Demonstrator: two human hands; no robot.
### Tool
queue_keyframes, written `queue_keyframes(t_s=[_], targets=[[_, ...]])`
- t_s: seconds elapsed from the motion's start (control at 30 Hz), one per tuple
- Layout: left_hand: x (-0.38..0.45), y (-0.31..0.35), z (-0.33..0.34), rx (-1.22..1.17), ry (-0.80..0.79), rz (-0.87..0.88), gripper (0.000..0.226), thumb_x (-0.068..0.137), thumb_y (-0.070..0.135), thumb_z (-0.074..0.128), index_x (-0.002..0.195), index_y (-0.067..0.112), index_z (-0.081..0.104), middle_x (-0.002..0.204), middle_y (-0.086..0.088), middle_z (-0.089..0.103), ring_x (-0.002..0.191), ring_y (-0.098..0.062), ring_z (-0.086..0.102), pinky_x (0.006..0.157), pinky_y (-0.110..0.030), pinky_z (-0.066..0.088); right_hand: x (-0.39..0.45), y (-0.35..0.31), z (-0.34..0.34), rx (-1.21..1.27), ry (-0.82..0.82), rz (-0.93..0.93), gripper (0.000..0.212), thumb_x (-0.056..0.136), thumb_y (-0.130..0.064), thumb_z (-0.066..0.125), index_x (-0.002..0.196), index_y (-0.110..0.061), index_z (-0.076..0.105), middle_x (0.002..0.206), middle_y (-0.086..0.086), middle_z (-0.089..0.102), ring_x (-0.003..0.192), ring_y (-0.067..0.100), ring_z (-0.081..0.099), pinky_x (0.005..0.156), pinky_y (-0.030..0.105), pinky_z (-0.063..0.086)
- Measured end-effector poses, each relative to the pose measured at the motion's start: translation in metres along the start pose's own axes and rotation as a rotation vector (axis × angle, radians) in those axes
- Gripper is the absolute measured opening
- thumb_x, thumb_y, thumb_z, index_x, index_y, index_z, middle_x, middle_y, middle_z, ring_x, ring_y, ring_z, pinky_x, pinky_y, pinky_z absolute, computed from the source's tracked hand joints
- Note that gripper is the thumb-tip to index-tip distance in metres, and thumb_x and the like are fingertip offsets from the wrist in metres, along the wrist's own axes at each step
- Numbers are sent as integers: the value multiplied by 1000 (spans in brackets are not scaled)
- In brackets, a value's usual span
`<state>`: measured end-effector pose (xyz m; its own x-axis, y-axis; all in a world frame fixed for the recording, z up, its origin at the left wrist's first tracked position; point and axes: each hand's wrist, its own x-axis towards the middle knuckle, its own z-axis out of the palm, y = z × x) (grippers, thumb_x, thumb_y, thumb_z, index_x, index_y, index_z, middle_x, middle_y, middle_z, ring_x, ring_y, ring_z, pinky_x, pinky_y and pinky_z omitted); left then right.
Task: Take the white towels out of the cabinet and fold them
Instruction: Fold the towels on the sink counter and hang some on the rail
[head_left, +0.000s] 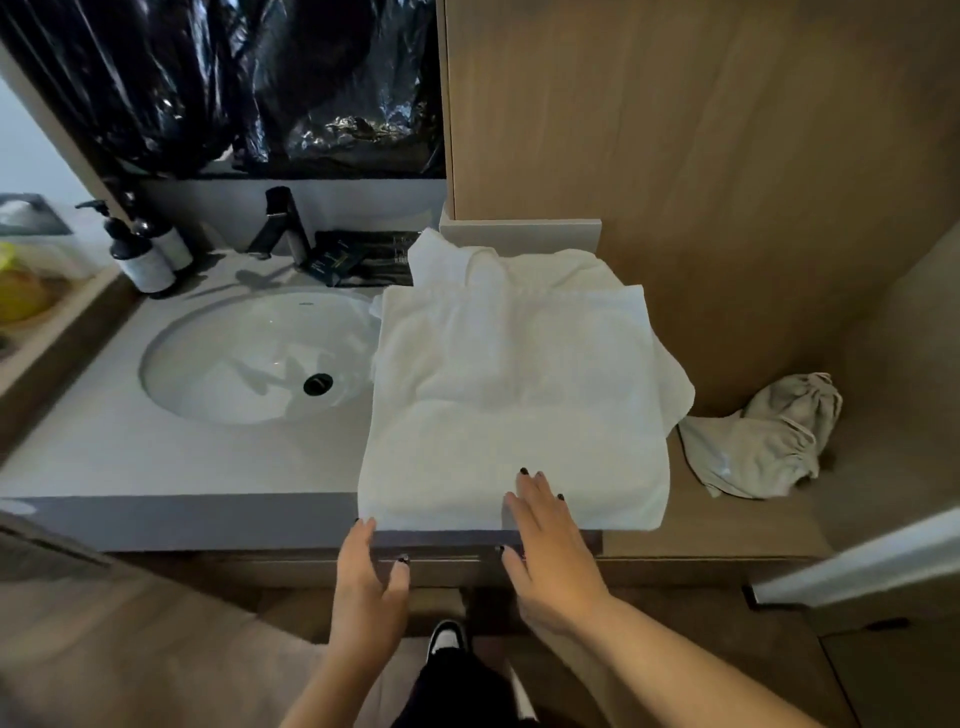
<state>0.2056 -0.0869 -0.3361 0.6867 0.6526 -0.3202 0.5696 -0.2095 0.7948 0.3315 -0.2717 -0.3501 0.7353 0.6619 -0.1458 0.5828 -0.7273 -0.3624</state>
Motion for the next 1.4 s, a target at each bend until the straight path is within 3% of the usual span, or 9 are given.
queue_keyframes(t_s=[0.23,0.5,0.6,0.67,0.8,0.9,1.03,1.23,1.4], targets=[[34,14,-12,-320,79,-313,58,92,8,66,143,11,37,146,-12,45,135,-31,45,113,-47,38,-38,-28,-3,-2,-64,17,65,99,-39,37,157,-28,9,161,-10,-24,143,9,-32,114,31,-16],[60,2,-13,-104,1,-272,23,87,21,74,98,11,57,95,-6,65,88,-24,61,83,-38,51,-47,-57,0,101,7,144,58,102,-34,38,155,-24,20,163,-6,-19,144,13,-32,119,28,-6],[54,-4,-22,-41,-25,-101,41,81,24,79,59,6,50,66,-8,58,67,-23,55,62,-31,44,-41,-76,20,113,22,218,55,102,-36,37,154,-26,21,163,-6,-19,144,15,-32,120,31,-1],[51,-5,-31,-108,-145,-65,41,82,24,78,60,9,47,68,-9,53,68,-22,53,61,-31,40,-36,-96,35,196,33,308,56,102,-37,39,153,-26,20,163,-6,-19,146,15,-28,120,32,3],[45,4,-43,-358,-338,-176,17,86,19,74,89,8,61,84,-19,65,84,-29,67,78,-41,54,-27,-138,48,843,281,763,82,94,-37,62,154,-16,10,161,2,2,149,21,8,121,31,17],[37,17,-46,-492,-316,-218,12,86,10,73,87,2,63,86,-17,74,84,-26,74,76,-40,62,-14,-149,42,1369,454,1153,95,82,-47,74,153,-18,18,155,5,23,138,27,35,110,41,34],[34,27,-45,-592,-254,-341,8,86,7,71,81,3,66,74,-5,76,66,-13,74,57,-26,59,-9,-139,37,2288,317,1056,64,83,-53,66,132,-17,46,126,18,60,125,36,52,109,46,37],[30,30,-50,-773,-245,-482,7,86,6,71,90,3,66,74,-8,72,61,-13,65,56,-23,51,4,-137,30,2529,433,752,40,90,-23,68,127,-9,58,120,19,68,108,36,67,97,50,52],[33,30,-65,-689,-207,-403,7,90,8,68,88,4,62,83,-10,61,69,-15,50,65,-27,42,17,-115,26,2493,604,829,37,91,-7,65,127,-13,60,117,13,71,106,30,69,91,45,55]])
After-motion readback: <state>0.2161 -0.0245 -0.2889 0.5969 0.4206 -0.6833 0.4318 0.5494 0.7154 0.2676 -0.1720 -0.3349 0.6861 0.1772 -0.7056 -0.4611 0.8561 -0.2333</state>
